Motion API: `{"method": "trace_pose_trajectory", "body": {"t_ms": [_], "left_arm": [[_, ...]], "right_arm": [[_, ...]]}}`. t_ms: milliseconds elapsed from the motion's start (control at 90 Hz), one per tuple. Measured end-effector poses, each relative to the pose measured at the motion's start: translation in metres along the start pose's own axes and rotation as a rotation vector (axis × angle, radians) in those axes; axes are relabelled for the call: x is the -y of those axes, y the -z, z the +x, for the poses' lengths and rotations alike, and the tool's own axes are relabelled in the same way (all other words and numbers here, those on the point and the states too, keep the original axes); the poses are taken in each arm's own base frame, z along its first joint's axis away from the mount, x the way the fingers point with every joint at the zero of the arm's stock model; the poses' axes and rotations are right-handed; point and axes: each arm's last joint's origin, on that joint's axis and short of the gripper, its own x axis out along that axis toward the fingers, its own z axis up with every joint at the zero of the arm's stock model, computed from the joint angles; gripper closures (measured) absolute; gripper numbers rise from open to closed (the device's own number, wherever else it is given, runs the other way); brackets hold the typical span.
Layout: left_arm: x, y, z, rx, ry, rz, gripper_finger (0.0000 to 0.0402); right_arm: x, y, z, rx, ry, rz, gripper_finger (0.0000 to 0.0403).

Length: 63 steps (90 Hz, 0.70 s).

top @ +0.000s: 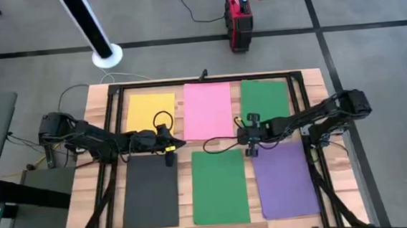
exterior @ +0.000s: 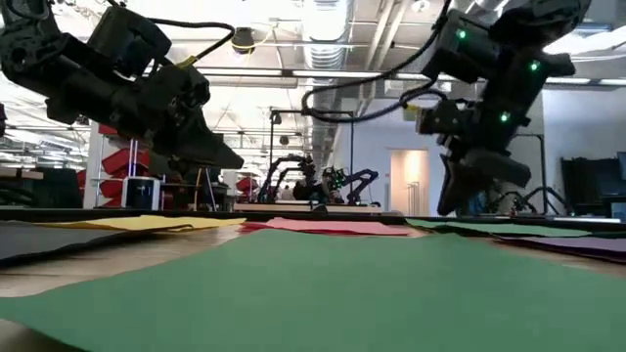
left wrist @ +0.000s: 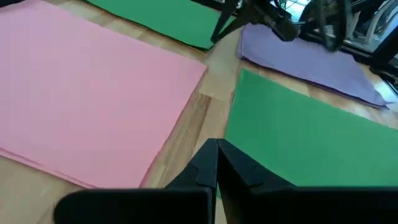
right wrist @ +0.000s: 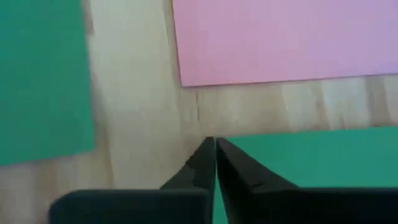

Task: Organize paper
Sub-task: Stack the top green colored paper on top of the bottom green colored paper

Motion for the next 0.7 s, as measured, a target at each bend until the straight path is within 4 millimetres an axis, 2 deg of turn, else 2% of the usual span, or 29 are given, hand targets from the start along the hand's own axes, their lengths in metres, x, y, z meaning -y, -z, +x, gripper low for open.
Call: {"method": "trace_pose_trajectory", "body": {"t_ms": [278, 567, 700], "left_arm": [[0.000, 0.001, 0.000, -0.008, 0.003, 0.001, 0.0401], [0.000, 0.002, 0.000, -0.020, 0.000, 0.000, 0.0401], [0.000, 0.002, 0.000, -0.021, 0.000, -0.001, 0.0401]], "right_arm": [[0.000, 0.001, -0.001, -0.035, -0.012, 0.015, 0.0392], [-0.001, 0.008, 0.002, -0.051, 0.001, 0.030, 0.0298], [0.000, 0.011, 0.004, -0.060, 0.004, 0.043, 0.0269]]}}
